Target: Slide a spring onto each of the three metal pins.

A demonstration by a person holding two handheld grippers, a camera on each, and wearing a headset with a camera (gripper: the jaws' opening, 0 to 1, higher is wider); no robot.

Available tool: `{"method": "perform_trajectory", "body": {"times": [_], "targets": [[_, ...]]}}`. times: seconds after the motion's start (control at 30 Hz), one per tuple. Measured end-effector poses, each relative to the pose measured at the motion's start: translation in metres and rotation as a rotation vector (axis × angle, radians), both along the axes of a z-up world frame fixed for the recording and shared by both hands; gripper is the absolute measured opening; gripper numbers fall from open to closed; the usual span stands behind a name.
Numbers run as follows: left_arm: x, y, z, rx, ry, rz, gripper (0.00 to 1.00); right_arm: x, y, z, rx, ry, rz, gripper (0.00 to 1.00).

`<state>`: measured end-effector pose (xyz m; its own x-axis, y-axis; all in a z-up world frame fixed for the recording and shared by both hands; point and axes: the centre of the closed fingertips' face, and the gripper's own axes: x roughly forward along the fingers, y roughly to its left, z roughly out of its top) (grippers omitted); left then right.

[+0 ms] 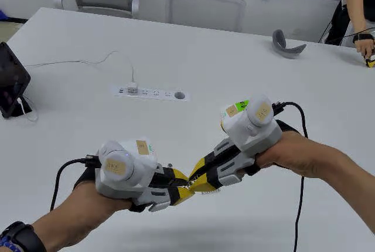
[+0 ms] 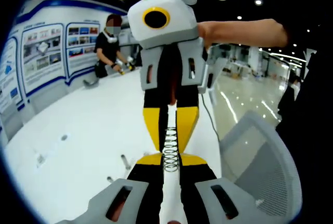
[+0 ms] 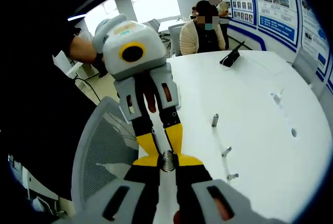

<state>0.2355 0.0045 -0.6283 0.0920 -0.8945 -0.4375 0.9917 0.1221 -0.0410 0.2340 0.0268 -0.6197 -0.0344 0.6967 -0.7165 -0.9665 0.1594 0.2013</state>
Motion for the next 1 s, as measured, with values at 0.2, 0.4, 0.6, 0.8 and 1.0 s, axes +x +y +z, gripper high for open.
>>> {"method": "perform_trajectory", "body": {"times": [0.2, 0.4, 0.6, 0.8, 1.0], "targets": [[-0.001, 0.002, -0.006, 0.009, 0.015, 0.014, 0.11, -0.001, 0.000, -0.006, -0.003, -0.003, -0.013, 0.12], [0.000, 0.010, -0.015, 0.016, 0.038, 0.044, 0.14, 0.002, -0.002, -0.012, -0.007, -0.011, -0.038, 0.12], [0.003, 0.025, -0.026, 0.037, 0.064, 0.100, 0.23, 0.008, -0.008, -0.014, 0.003, -0.012, -0.077, 0.12], [0.008, 0.042, -0.035, 0.045, 0.080, 0.164, 0.28, 0.010, -0.014, -0.021, -0.015, -0.010, -0.094, 0.12], [0.014, 0.058, -0.043, 0.051, 0.098, 0.228, 0.31, 0.015, -0.023, -0.031, -0.055, -0.018, -0.111, 0.12]]}}
